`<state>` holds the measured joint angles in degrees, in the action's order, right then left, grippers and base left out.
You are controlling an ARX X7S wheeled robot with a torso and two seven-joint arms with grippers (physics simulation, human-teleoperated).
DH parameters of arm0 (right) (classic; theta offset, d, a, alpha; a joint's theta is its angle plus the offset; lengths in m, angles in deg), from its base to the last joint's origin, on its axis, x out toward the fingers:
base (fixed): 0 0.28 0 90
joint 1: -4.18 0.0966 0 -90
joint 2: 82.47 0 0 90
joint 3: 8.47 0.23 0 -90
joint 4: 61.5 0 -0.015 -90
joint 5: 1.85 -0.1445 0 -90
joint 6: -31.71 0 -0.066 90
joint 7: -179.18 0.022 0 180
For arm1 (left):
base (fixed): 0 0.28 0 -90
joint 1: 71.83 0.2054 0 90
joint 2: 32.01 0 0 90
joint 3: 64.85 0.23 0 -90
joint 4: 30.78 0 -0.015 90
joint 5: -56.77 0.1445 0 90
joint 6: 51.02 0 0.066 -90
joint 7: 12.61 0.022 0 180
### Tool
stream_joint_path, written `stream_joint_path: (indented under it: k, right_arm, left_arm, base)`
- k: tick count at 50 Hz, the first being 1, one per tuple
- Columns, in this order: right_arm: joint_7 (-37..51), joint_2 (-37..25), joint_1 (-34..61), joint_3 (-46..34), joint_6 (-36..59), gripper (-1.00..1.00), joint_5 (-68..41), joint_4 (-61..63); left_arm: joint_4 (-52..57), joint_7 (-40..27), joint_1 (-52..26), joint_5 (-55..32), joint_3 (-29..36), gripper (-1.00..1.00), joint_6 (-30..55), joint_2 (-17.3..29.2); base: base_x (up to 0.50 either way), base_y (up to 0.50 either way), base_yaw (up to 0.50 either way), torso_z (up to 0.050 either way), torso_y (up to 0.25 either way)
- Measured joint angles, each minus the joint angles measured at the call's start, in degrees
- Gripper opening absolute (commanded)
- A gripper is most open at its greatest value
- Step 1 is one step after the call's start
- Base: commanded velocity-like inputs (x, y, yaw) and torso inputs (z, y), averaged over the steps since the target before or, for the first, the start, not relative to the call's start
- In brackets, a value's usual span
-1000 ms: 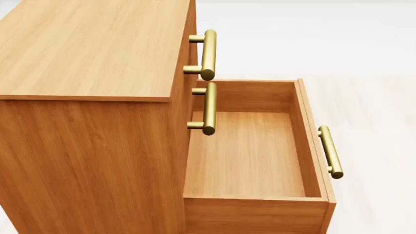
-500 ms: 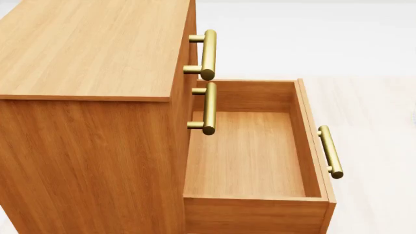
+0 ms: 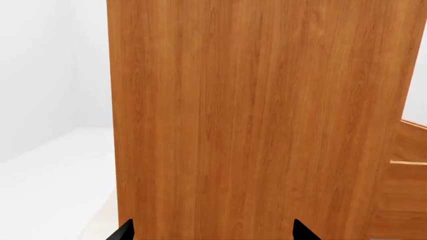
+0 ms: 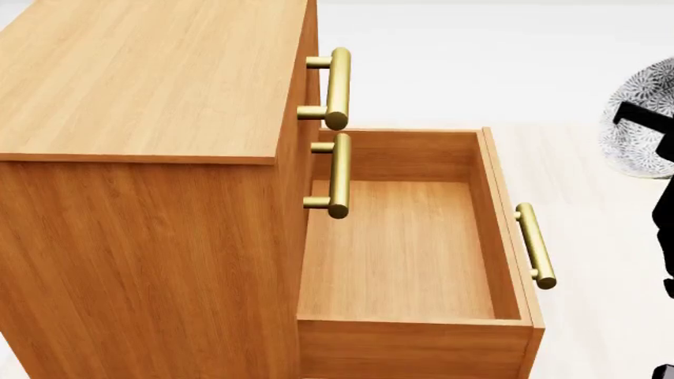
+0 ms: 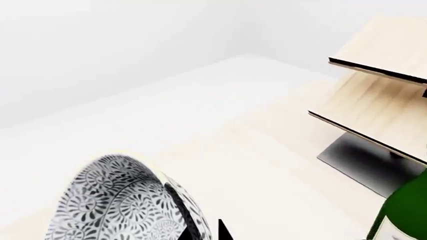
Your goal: Put the bowl in the bottom drawer of the cabinet and close it.
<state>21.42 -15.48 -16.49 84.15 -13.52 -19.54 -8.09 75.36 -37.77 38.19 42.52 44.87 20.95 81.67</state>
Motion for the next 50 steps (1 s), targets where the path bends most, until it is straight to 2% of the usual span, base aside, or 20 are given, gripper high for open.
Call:
stream_joint_path:
  k: [8,27,50]
  right_arm:
    - [-2.51,1.89,2.87,-2.77,-2.16,-1.0,0.95,-6.13]
    - [-9.55,6.77,13.53,-7.0,-12.28,-1.0,4.04,-31.51]
    - [-15.78,9.98,17.81,-2.52,-11.59,-1.0,9.93,-38.29]
  left_arm:
    - [0.01,-0.05,-0.02,-0.11,0.06,1.0,-0.09,0.1]
    - [0.61,-0.41,0.03,-0.22,0.23,1.0,0.22,0.45]
    - [0.22,-0.55,-0.22,-0.33,0.47,1.0,-0.06,0.57]
  base:
    - [0.0,0.0,0.0,0.0,0.0]
    - [0.0,0.0,0.0,0.0,0.001]
    - [0.0,0.0,0.0,0.0,0.0]
